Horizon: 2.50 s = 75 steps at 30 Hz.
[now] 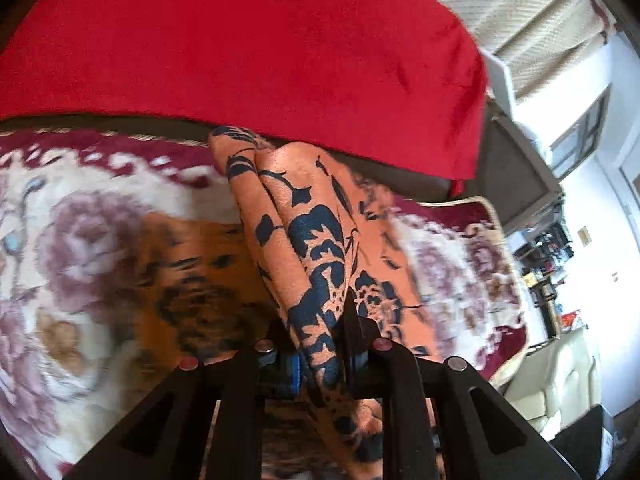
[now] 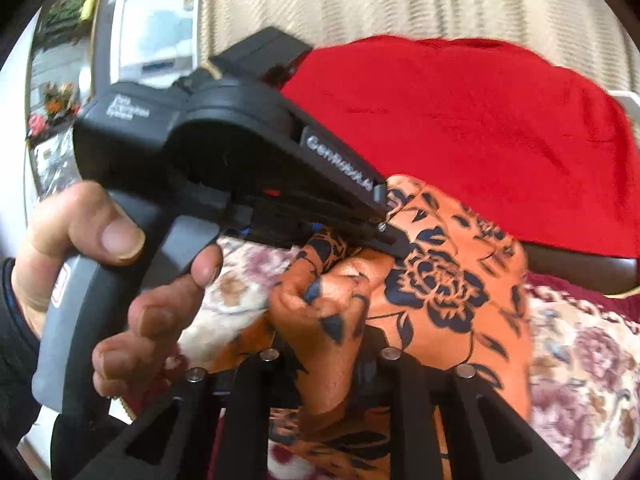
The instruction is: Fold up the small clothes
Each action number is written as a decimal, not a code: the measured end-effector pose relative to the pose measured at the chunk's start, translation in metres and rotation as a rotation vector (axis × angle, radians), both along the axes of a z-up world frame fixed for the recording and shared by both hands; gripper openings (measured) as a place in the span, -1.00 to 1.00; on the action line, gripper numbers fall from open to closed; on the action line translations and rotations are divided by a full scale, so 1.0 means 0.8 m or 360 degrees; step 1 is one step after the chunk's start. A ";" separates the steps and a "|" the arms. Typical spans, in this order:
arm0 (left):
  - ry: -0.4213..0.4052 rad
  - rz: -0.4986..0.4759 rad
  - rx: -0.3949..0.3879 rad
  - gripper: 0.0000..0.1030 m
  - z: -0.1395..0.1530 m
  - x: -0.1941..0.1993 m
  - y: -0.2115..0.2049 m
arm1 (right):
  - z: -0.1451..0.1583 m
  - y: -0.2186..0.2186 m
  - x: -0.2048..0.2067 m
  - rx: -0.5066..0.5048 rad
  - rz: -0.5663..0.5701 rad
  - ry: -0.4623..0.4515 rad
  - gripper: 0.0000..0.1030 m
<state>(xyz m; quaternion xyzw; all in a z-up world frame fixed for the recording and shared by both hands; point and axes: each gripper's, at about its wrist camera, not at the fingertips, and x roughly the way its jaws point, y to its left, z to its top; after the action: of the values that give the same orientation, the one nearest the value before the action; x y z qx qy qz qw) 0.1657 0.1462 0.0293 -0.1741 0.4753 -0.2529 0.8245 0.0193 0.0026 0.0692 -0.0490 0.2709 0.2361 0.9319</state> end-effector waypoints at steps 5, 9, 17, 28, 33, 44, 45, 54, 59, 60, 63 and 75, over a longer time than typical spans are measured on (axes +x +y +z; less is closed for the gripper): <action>0.0241 0.0116 0.0007 -0.68 -0.088 0.021 0.055 | -0.042 0.031 -0.010 0.0065 0.0137 0.0193 0.44; 0.0253 0.0111 -0.0065 -0.68 -0.096 0.023 0.059 | -0.052 0.000 -0.034 0.0176 0.0099 0.0227 0.46; 0.0208 0.0098 -0.0110 -0.67 -0.077 0.005 0.063 | -0.049 -0.073 -0.076 0.0358 0.0019 0.0235 0.48; 0.0308 0.0146 -0.0104 -0.46 -0.093 0.001 0.092 | -0.057 -0.106 -0.082 0.0398 -0.0035 0.0321 0.51; 0.0197 0.0185 -0.0041 -0.39 -0.070 -0.040 0.108 | -0.075 -0.137 -0.078 0.0464 -0.0079 0.0399 0.52; 0.0207 0.0259 -0.0094 -0.14 -0.112 -0.081 0.108 | -0.070 -0.201 0.001 0.0947 -0.0088 0.0660 0.58; 0.0213 0.0265 -0.0111 -0.14 -0.112 -0.082 0.110 | -0.072 -0.203 0.017 0.0960 -0.0101 0.0709 0.58; 0.0079 0.0313 -0.0221 0.07 -0.084 -0.070 0.114 | -0.097 -0.184 0.134 0.1070 -0.0079 0.1046 0.60; 0.0154 0.0284 -0.0018 0.09 -0.111 -0.049 0.088 | -0.112 -0.176 0.141 0.1019 -0.0093 0.1074 0.57; 0.0148 0.0286 -0.0011 0.09 -0.108 -0.050 0.087 | -0.114 -0.174 0.141 0.0991 -0.0098 0.1071 0.54; 0.0161 0.0288 -0.0041 0.09 -0.106 -0.049 0.088 | -0.109 -0.167 0.141 0.0919 -0.0074 0.1042 0.26; 0.0041 0.0296 -0.0081 -0.20 -0.074 -0.068 0.066 | -0.045 -0.118 0.141 0.0653 0.0085 0.0846 -0.41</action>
<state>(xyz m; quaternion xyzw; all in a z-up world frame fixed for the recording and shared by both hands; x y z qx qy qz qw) 0.1114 0.1987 -0.0296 -0.2416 0.4611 -0.1850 0.8336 0.1321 -0.0916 0.0328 0.1959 0.4499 0.3144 0.8126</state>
